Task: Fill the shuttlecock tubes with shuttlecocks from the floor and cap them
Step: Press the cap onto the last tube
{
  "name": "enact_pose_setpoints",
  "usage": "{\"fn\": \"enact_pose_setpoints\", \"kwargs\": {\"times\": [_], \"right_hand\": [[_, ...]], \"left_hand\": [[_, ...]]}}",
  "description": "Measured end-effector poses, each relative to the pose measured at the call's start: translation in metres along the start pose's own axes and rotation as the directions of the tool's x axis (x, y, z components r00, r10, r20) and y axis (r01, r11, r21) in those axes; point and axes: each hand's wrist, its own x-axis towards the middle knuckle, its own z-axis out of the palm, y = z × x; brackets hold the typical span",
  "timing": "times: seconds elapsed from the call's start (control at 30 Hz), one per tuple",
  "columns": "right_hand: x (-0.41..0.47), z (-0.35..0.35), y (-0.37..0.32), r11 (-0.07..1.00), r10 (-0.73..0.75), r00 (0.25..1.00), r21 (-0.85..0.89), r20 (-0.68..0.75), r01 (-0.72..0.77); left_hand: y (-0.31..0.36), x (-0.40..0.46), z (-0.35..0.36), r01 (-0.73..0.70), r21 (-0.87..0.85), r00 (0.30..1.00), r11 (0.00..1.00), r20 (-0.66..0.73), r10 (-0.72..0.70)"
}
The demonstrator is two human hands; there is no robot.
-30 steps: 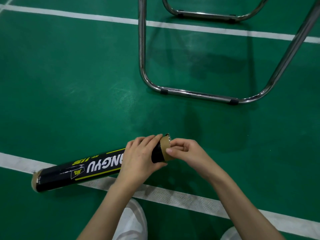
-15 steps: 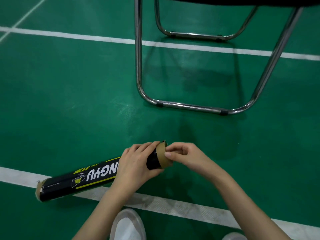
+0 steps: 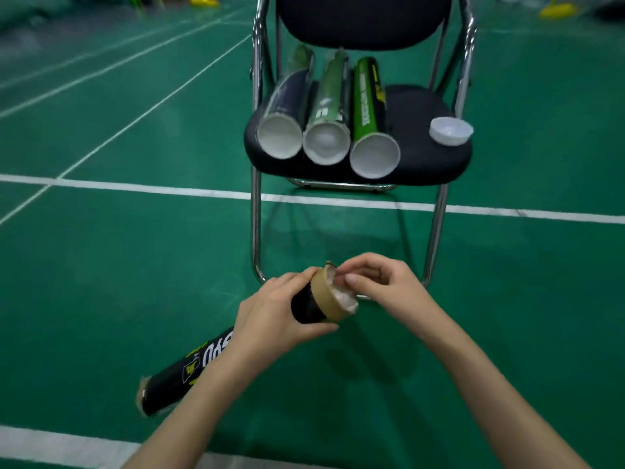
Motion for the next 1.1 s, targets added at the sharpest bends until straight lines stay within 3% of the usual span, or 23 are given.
{"fn": "enact_pose_setpoints", "kwargs": {"times": [0.2,0.33,0.53,0.73,1.1], "right_hand": [[-0.003,-0.037,-0.069,0.985,-0.154,0.982,-0.094,-0.111,0.144],[0.007,-0.074,-0.092,0.951,-0.223,0.955,-0.258,-0.194,0.169],[0.047,-0.129,-0.086,0.873,-0.292,0.870,-0.482,-0.396,0.073],[0.096,-0.164,-0.060,0.676,-0.389,0.831,-0.736,-0.399,-0.037],[0.138,-0.174,-0.040,0.663,-0.319,0.827,-0.733,-0.462,-0.153]], "left_hand": [[0.052,0.029,-0.039,-0.061,-0.143,0.996,0.988,-0.079,0.050],[0.085,0.046,-0.052,-0.063,-0.282,0.997,0.957,-0.070,0.045],[0.112,0.073,-0.053,-0.100,-0.486,0.995,0.868,-0.066,0.078],[0.110,0.086,-0.040,-0.092,-0.535,0.996,0.840,-0.054,0.074],[0.093,0.096,-0.027,-0.097,-0.560,0.995,0.822,-0.043,0.089]]}}
